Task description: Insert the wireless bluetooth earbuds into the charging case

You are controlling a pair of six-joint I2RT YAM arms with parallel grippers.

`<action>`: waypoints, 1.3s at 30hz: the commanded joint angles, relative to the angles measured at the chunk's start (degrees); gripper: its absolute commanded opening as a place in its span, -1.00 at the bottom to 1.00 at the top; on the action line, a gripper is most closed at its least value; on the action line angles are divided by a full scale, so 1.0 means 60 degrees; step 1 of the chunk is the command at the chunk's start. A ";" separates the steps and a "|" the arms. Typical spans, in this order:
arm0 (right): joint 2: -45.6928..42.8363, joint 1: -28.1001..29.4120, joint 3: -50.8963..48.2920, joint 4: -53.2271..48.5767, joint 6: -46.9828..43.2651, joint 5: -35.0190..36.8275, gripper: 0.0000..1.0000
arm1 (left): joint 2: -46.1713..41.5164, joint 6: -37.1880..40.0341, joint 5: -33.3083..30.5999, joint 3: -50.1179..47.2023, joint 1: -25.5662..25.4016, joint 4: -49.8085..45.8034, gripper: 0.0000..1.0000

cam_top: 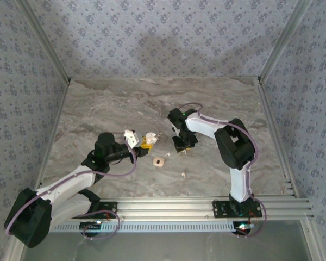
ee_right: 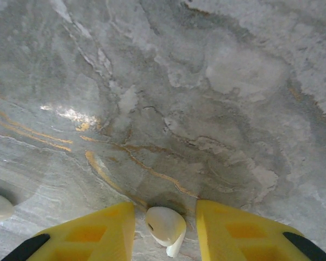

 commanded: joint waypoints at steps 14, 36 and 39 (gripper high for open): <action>-0.0440 0.0202 -0.0495 0.0337 0.0526 0.0603 -0.51 | -0.0037 0.0157 -0.0042 -0.0010 0.0032 0.0027 -0.76; -0.5809 -0.0279 -0.3691 0.5858 0.1056 -0.0269 -0.56 | 0.2978 -0.0576 -0.0437 0.0591 -0.0617 0.3280 -0.81; -0.6284 -0.0192 -0.3853 0.6435 0.0917 -0.0521 -0.56 | 0.3197 -0.0660 -0.0409 0.0671 -0.0651 0.3541 -0.81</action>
